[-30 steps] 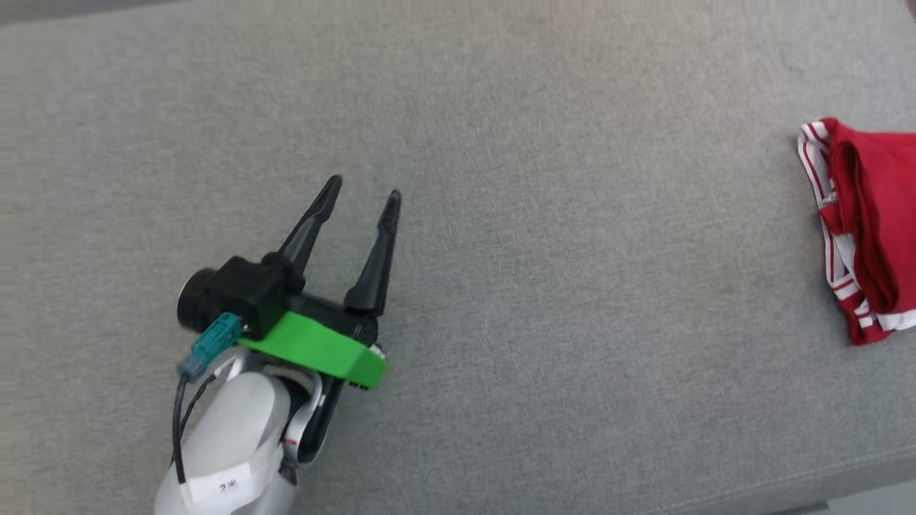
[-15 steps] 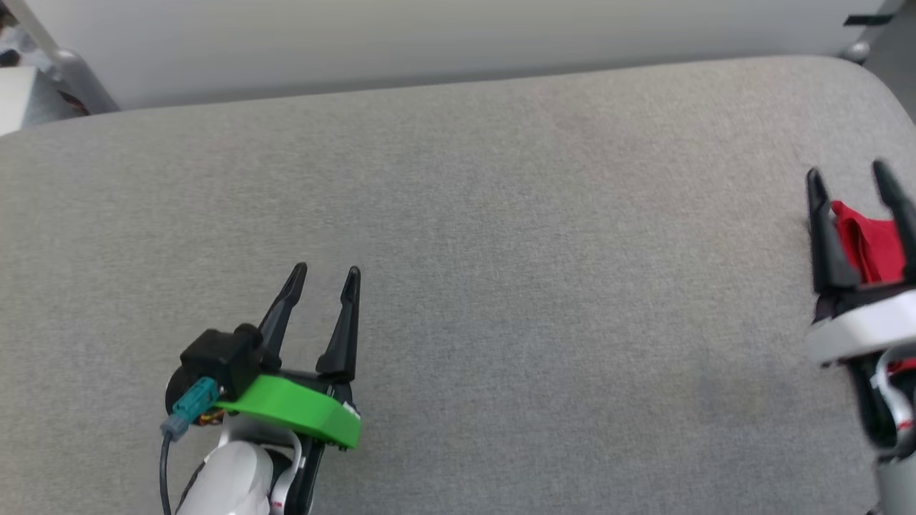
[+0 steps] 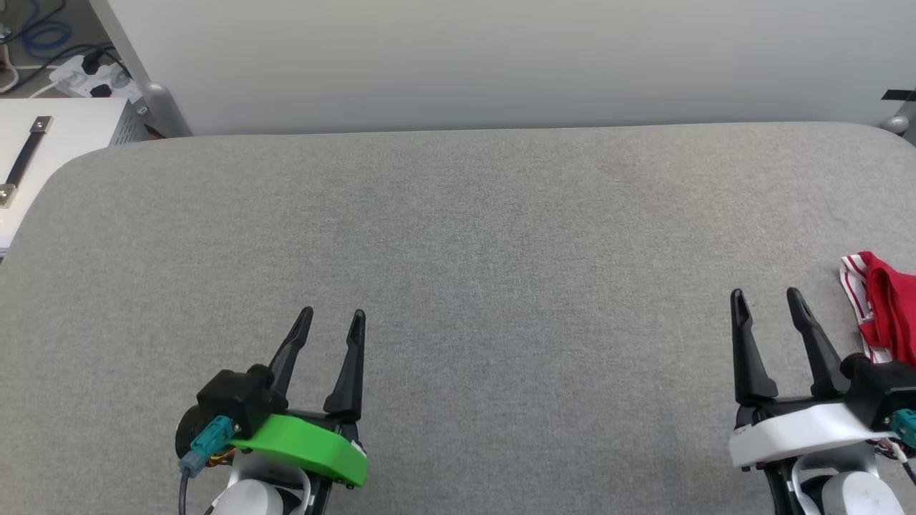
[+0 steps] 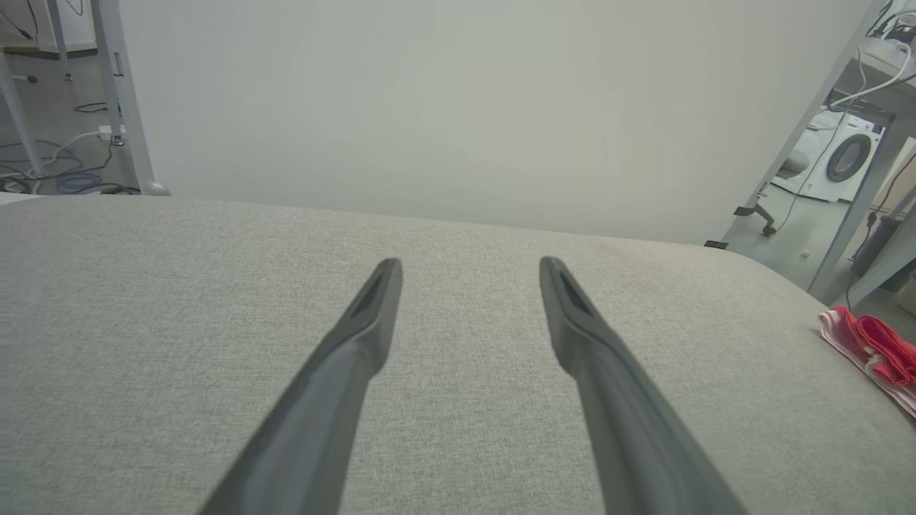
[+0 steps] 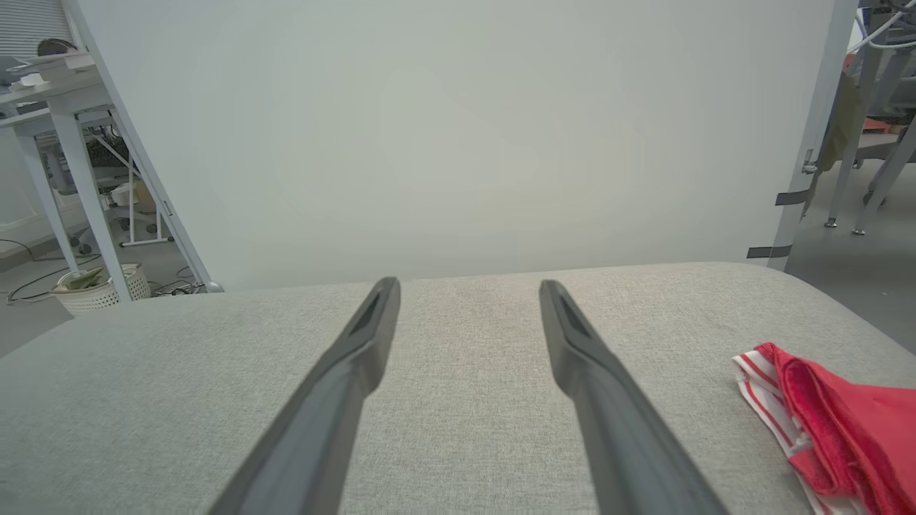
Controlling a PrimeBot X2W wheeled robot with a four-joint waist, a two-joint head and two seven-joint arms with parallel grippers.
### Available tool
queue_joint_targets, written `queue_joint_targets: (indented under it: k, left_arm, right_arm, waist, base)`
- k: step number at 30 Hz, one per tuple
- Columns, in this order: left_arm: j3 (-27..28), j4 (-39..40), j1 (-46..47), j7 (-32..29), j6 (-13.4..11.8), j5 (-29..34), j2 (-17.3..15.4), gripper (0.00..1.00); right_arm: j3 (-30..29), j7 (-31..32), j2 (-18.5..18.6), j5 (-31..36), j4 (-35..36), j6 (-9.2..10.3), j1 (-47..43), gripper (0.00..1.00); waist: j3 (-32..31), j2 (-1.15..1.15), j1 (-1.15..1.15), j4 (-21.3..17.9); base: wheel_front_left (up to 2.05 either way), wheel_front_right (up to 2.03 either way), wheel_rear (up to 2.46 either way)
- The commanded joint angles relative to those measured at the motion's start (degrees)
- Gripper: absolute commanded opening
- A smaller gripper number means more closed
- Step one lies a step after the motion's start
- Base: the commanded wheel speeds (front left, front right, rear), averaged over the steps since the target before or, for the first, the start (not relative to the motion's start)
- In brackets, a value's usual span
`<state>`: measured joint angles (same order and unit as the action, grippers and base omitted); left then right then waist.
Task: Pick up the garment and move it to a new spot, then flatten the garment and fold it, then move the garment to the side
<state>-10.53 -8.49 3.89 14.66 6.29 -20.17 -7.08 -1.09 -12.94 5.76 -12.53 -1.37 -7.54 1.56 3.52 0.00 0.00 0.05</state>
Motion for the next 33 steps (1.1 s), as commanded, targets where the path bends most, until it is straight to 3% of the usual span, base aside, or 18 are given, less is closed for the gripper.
queue_joint_targets:
  k: [1, 14, 26, 27, 33]
  left_arm:
    - [0.56, 0.20, -0.75, 0.33, 0.36, 1.45, 0.41, 1.00]
    - [2.70, 0.30, -0.65, 0.33, 1.16, 3.72, 2.76, 1.00]
    - [2.10, 0.33, -0.30, 0.34, 1.19, 2.69, 2.17, 1.00]
    - [1.88, 0.31, -0.25, 0.34, 1.19, 2.54, 2.02, 0.00]
    - [1.94, 0.33, -0.39, -0.40, 0.87, 3.32, 2.18, 0.00]
  right_arm:
    - [0.22, -0.61, -0.36, 0.39, -0.53, 0.05, -0.59, 1.00]
    - [1.10, -1.67, -1.22, 1.26, -1.86, 0.05, -0.01, 1.00]
    - [1.39, -1.89, -1.64, 1.27, -2.24, 0.05, 0.25, 1.00]
    - [1.41, -1.89, -1.68, 1.21, -2.30, 0.05, 0.30, 0.00]
    - [1.28, -1.12, -1.49, 1.36, -2.06, 0.00, -0.29, 0.00]
  waist:
    - [-0.15, 0.00, 0.00, 0.20]
    - [0.32, 0.00, 0.00, 0.26]
    - [1.23, 0.00, 0.00, -0.33]
    - [1.29, 0.00, 0.00, -0.36]
    - [1.16, 0.00, 0.00, -0.33]
  base:
    - [0.00, 0.00, 0.00]
    - [0.00, 0.00, 0.00]
    - [0.00, 0.00, 0.00]
    - [0.00, 0.00, 0.00]
    - [0.00, 0.00, 0.00]
